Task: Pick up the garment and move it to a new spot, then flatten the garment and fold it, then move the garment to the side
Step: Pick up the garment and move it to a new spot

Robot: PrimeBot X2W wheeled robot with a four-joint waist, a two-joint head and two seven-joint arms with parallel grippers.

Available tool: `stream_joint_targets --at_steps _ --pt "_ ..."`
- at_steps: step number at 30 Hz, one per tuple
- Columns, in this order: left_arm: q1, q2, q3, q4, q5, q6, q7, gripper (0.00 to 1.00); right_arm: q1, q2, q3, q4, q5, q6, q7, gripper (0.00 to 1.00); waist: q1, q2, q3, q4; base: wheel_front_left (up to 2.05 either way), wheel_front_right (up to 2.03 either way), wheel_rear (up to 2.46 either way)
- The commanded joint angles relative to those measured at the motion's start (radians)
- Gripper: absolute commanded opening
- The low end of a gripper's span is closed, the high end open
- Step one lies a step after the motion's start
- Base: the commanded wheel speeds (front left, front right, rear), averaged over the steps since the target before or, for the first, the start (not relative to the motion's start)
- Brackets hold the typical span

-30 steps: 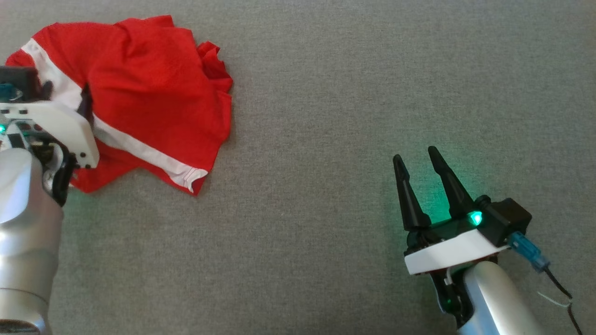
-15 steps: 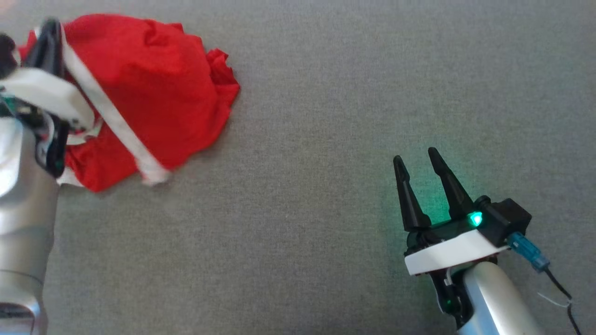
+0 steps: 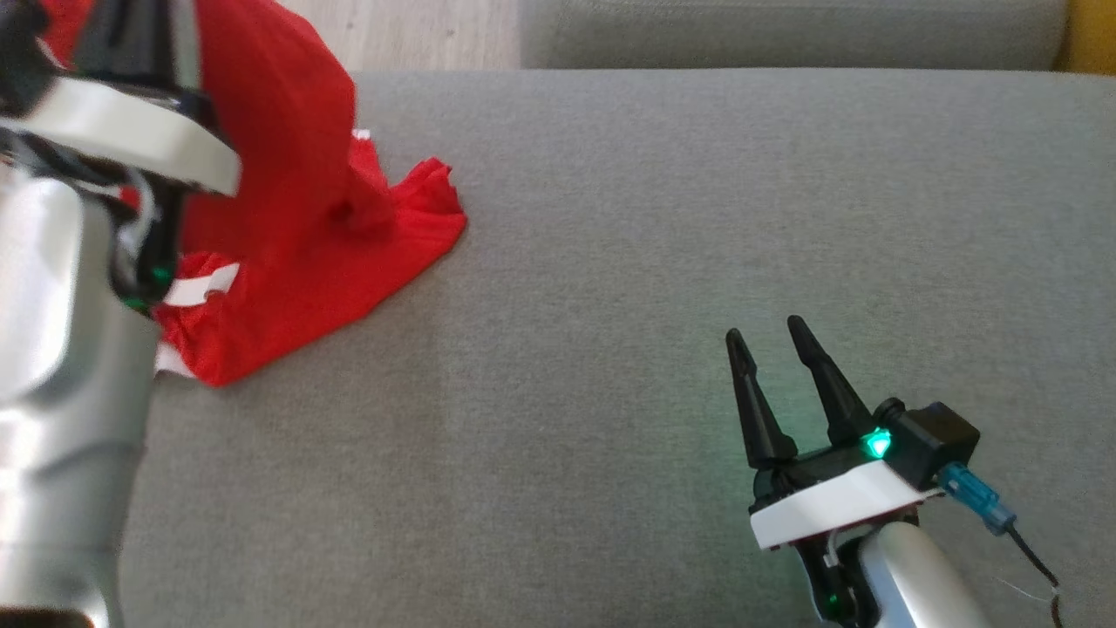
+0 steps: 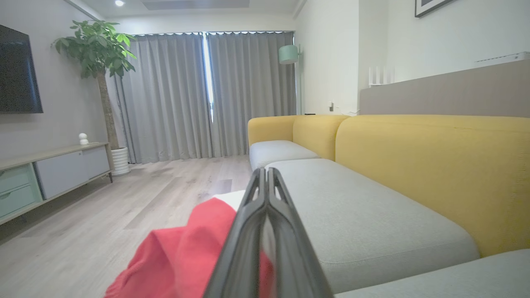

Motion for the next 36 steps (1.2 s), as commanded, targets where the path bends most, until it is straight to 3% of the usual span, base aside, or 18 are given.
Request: stream_joint_targets --at_steps 1,7,13,20,28,29,30,36 --pt "-0.007 0.029 0.018 -0.094 -0.007 0.015 0.028 0.0 -0.015 -0.003 0.027 -0.028 0.01 -0.001 -0.011 1.0 0.0002 0.0 -0.018 -0.019 0.0 0.0 0.0" --pt "0.052 -0.04 -0.036 -0.273 -0.02 0.048 0.088 0.0 -0.025 -0.003 0.03 -0.038 0.025 -0.001 -0.011 1.0 0.0002 0.0 -0.031 -0.081 0.0 0.0 0.0" --pt "0.08 -0.131 -0.095 -0.341 -0.027 0.077 0.096 0.0 -0.042 -0.003 0.04 -0.056 0.043 -0.001 -0.011 1.0 0.0002 0.0 -0.03 -0.169 0.0 0.0 0.0" --pt "0.038 -0.25 -0.165 -0.319 -0.027 0.11 0.054 0.0 -0.096 -0.003 0.066 -0.089 0.091 -0.001 -0.011 1.0 0.0002 0.0 0.024 -0.325 0.0 0.0 0.0" --pt "-0.055 -0.288 -0.23 -0.228 -0.061 0.155 -0.061 0.0 -0.117 -0.003 0.059 -0.135 0.112 -0.001 -0.011 1.0 0.0002 0.0 0.07 -0.421 0.0 0.0 0.0" --pt "-0.059 -0.289 -0.241 -0.212 -0.066 0.16 -0.072 0.58 -0.116 -0.003 0.057 -0.137 0.111 -0.001 -0.011 1.0 0.0002 0.0 0.071 -0.422 0.0 0.0 0.0" --pt "-0.059 -0.29 -0.254 -0.19 -0.069 0.164 -0.074 1.0 -0.115 -0.003 0.054 -0.139 0.109 -0.001 -0.011 1.0 0.0002 0.0 0.071 -0.421 0.0 0.0 0.0" --pt "-0.003 -0.272 -0.28 -0.068 -0.074 0.167 -0.109 1.0 -0.101 -0.003 0.008 -0.141 0.09 -0.001 -0.011 1.0 0.0002 0.0 0.059 -0.365 0.0 0.0 0.0"
